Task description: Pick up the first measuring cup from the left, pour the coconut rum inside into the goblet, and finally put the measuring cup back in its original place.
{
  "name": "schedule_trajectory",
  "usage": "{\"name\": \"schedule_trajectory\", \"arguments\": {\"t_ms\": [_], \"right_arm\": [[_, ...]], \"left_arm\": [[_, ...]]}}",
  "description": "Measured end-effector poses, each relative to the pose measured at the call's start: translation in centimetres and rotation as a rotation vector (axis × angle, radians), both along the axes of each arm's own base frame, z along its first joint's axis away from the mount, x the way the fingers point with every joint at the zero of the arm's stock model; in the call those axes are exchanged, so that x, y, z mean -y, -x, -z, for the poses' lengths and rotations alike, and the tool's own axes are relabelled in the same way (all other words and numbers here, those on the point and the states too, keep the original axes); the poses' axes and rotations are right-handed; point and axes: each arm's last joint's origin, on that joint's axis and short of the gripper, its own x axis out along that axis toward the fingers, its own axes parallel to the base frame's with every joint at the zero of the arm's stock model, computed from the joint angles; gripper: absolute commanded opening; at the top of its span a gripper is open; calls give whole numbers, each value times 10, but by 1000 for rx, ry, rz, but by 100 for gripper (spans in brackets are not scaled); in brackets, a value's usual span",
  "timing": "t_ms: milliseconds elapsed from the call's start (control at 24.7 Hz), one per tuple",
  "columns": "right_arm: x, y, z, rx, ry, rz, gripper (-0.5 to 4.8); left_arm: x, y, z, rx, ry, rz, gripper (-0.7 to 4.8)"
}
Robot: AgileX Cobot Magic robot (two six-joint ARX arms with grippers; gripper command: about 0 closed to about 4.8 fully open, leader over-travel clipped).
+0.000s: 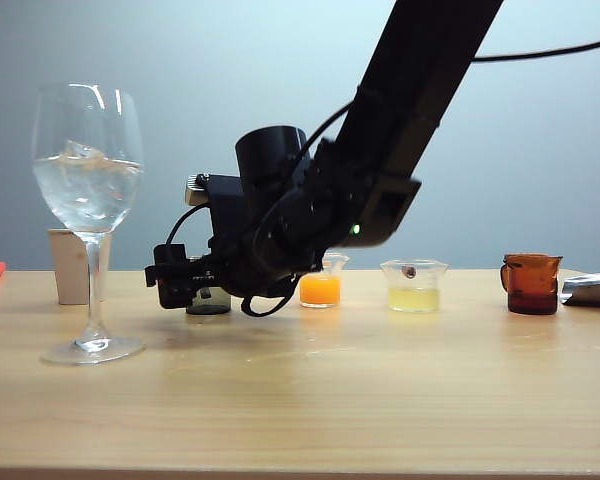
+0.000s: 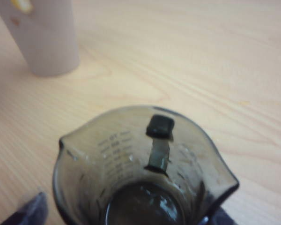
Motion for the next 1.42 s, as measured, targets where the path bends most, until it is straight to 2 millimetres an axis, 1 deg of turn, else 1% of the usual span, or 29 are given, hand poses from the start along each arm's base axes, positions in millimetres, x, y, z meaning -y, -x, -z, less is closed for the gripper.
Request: {"name": "schedule_trajectory", "arguments": {"t_ms": [365,608,730,770,811,851,892,932,973,1135,1175,1216,1297,1338,1419], "right_arm": [[8,9,-32,-119,109,2,418],[17,19,-45,-226,204,1,417],[25,28,-61,-285,259,1,416],[28,31,-67,-303,275,1,389],[34,37,-82,-324,294,1,325],[38,41,-92,-328,297,1,140],[43,47,-108,-327,296,1,14],[48,52,-120,-324,294,1,-3],[54,60,-138,-316,286,1,-1],[70,78,-185,-245,216,-11,-1],[79,87,-205,-208,183,-10,-1],[85,94,-217,-191,167,-10,-1],[106,116,-254,-115,100,-10,-1],[118,130,-276,-57,50,-10,-1],[137,151,-302,15,-7,-11,-1]], "left_arm": [[0,0,0,0,0,0,-6],[0,0,0,0,0,0,-6],[0,0,0,1,0,0,-6],[0,0,0,1,0,0,-6],[0,0,0,2,0,0,-6],[0,0,0,2,0,0,-6],[0,0,0,2,0,0,-6],[0,0,0,2,0,0,-6],[0,0,0,1,1,0,-6],[0,5,-2,2,27,-12,-6],[-1,8,-3,10,38,-17,-6],[-1,11,-4,18,46,-23,-6],[-2,20,-6,57,46,-56,-6],[-4,28,-8,96,37,-93,-6],[-8,45,-11,177,17,-190,-6]]}}
